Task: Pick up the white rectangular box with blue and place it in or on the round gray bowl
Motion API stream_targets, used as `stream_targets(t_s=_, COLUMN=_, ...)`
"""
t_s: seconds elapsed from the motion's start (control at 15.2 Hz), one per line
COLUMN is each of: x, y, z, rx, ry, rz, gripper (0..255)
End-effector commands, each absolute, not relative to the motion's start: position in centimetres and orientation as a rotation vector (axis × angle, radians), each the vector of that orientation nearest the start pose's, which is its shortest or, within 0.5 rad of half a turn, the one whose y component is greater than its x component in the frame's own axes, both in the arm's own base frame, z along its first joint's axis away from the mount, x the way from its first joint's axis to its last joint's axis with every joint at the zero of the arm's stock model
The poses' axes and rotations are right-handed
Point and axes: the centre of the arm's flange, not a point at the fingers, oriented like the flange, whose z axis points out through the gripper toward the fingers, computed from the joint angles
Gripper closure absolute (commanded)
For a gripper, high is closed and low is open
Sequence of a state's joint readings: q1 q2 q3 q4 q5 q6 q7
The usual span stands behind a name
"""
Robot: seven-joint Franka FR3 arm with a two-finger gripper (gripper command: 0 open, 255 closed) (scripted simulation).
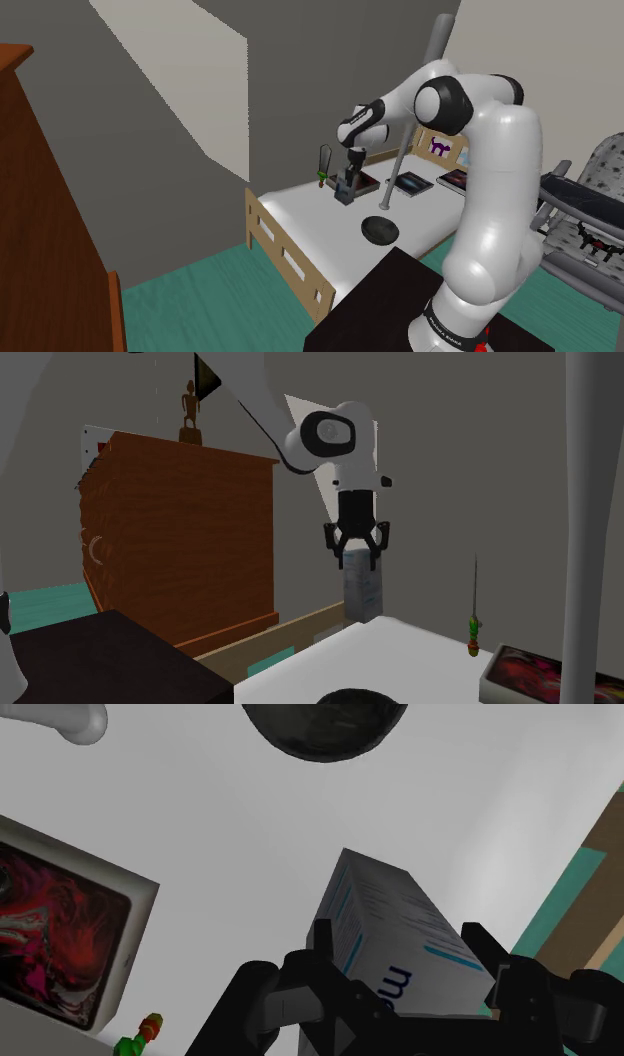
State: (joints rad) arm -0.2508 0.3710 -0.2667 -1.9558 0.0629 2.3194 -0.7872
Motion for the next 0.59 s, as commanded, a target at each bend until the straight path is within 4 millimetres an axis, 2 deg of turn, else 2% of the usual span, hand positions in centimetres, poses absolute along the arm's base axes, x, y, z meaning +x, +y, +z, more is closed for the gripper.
stream_targets(t_s=0.0, x=51.7, y=-30.6, z=29.8, rx=-3.161, ry=-0.391, rz=0.037, gripper=255)
stream_targets(t_s=0.53, x=42.3, y=-34.9, z=31.6, rx=-3.161, ry=-0.391, rz=0.037, gripper=255)
